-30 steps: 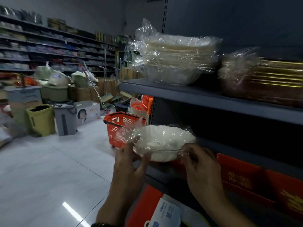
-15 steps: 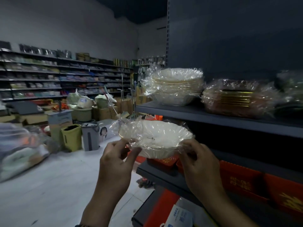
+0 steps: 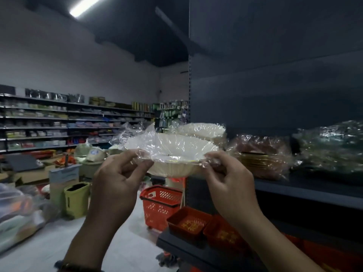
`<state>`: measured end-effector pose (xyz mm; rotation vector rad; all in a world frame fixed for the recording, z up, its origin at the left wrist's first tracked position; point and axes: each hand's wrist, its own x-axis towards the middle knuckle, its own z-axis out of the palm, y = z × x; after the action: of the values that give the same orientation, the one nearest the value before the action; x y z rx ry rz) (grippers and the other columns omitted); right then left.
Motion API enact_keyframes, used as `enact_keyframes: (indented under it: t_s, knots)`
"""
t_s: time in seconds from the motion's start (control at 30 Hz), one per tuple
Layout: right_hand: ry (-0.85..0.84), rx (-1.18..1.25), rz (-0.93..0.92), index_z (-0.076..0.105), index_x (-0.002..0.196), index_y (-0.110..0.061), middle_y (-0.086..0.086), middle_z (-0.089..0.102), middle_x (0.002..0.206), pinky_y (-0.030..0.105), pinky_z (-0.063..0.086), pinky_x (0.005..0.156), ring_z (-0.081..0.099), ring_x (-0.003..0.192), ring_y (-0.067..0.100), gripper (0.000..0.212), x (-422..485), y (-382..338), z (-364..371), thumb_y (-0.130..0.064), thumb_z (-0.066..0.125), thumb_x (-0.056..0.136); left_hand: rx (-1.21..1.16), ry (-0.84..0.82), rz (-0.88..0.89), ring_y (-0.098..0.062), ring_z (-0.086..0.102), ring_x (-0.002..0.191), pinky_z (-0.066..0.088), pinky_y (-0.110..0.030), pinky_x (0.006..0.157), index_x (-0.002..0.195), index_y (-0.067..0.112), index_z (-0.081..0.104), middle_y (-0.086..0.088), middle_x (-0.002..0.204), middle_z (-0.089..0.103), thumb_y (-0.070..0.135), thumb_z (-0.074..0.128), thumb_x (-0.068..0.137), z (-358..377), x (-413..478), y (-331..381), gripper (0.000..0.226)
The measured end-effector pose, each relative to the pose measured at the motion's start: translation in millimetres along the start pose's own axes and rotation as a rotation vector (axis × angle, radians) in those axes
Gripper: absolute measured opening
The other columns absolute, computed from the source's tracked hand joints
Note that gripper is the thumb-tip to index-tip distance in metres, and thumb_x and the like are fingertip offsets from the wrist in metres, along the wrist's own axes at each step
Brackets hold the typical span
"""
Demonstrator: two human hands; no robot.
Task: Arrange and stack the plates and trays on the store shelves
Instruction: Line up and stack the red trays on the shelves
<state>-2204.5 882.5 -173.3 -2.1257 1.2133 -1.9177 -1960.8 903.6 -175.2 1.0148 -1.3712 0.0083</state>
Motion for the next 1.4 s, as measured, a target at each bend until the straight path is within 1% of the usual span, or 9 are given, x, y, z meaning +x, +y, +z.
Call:
enact_keyframes:
  t_s: [0.17, 0.3, 0.53, 0.83, 0.97, 1.1, 1.2, 1.3, 1.4]
  knots:
    - [-0.099, -0.161, -0.040, 0.067, 0.113, -0.035, -0.010, 0.062, 0.102, 0.017, 0.040, 0.073, 0.059, 0.095, 0.005, 0.016, 74.9, -7.3, -16.5, -0.039, 0.067, 0.097, -0.113, -0.055, 0.016, 0.012, 0.071, 0.085, 0.055, -0.010, 0.064, 0.100, 0.026, 0.073, 0.026, 0.089, 0.075, 0.036, 0.075, 0.096, 35.0, 60.3, 2.2, 0.011]
    - [-0.115, -0.237, -0.029, 0.066, 0.112, -0.029, -0.008, 0.066, 0.105, 0.033, 0.048, 0.084, 0.061, 0.100, 0.012, 0.029, 124.0, 12.2, -19.3, -0.054, 0.066, 0.096, -0.158, -0.144, 0.023, -0.008, 0.072, 0.102, 0.063, -0.038, 0.084, 0.133, 0.031, 0.065, 0.011, 0.124, 0.070, 0.076, 0.062, 0.088, 70.0, 112.0, -10.5, 0.063]
    - [-0.058, -0.253, 0.059, 0.064, 0.093, -0.024, -0.007, 0.072, 0.096, 0.040, 0.055, 0.089, 0.068, 0.094, 0.013, 0.023, 181.2, 66.1, -7.5, -0.046, 0.067, 0.098, -0.134, -0.198, 0.111, 0.001, 0.065, 0.080, 0.050, -0.030, 0.072, 0.086, 0.031, 0.065, 0.014, 0.085, 0.069, 0.061, 0.064, 0.098, 146.3, 180.1, -34.9, 0.032]
    - [-0.150, -0.361, 0.134, 0.066, 0.118, -0.022, -0.004, 0.069, 0.120, 0.032, 0.049, 0.091, 0.065, 0.112, 0.017, 0.026, 234.0, 111.3, 26.5, -0.041, 0.066, 0.101, -0.104, -0.219, 0.120, -0.022, 0.068, 0.115, 0.053, -0.050, 0.104, 0.125, 0.039, 0.066, 0.015, 0.121, 0.072, 0.063, 0.049, 0.104, 209.3, 209.6, -108.3, 0.036]
    - [-0.333, -0.462, 0.265, 0.059, 0.148, -0.019, -0.001, 0.061, 0.148, 0.027, 0.043, 0.106, 0.058, 0.134, 0.021, 0.047, 241.9, 129.9, 48.3, -0.039, 0.059, 0.106, 0.132, -0.282, 0.053, -0.031, 0.040, 0.149, 0.037, -0.058, 0.116, 0.143, 0.044, 0.054, 0.003, 0.143, 0.063, 0.071, 0.034, 0.103, 225.1, 215.0, -139.5, 0.051]
    - [-0.378, -0.623, 0.359, 0.075, 0.103, -0.011, 0.005, 0.075, 0.109, 0.033, 0.051, 0.089, 0.068, 0.111, 0.031, 0.030, 242.3, 154.7, 63.1, -0.035, 0.058, 0.104, 0.325, -0.348, 0.059, -0.031, 0.015, 0.158, 0.020, -0.061, 0.120, 0.151, 0.061, 0.035, 0.009, 0.170, 0.034, 0.090, 0.010, 0.091, 237.0, 204.4, -153.5, 0.071]
    - [-0.402, -0.703, 0.344, 0.064, 0.078, -0.014, 0.003, 0.066, 0.084, 0.033, 0.045, 0.077, 0.066, 0.099, 0.032, 0.036, 247.5, 160.3, 63.4, -0.040, 0.056, 0.101, 0.377, -0.331, 0.052, -0.032, 0.005, 0.154, 0.016, -0.063, 0.119, 0.152, 0.061, 0.036, 0.010, 0.175, 0.002, 0.076, 0.019, 0.102, 238.6, 197.7, -156.7, 0.055]
    - [-0.460, -0.722, 0.368, 0.074, 0.096, -0.017, 0.002, 0.072, 0.099, 0.031, 0.050, 0.082, 0.066, 0.101, 0.027, 0.033, 253.4, 159.4, 59.4, -0.043, 0.055, 0.102, 0.354, -0.347, 0.159, -0.024, 0.010, 0.156, 0.014, -0.054, 0.124, 0.151, 0.045, 0.049, 0.005, 0.173, 0.023, 0.068, 0.017, 0.106, 241.3, 197.9, -157.9, 0.060]
    - [-0.506, -0.707, 0.385, 0.063, 0.077, -0.015, -0.002, 0.061, 0.081, 0.029, 0.041, 0.066, 0.058, 0.086, 0.024, 0.037, 256.8, 160.1, 52.9, -0.037, 0.053, 0.104, 0.347, -0.347, 0.222, -0.019, 0.025, 0.157, 0.015, -0.050, 0.126, 0.137, 0.036, 0.060, 0.004, 0.161, 0.049, 0.065, 0.013, 0.106, 246.8, 200.9, -161.6, 0.064]
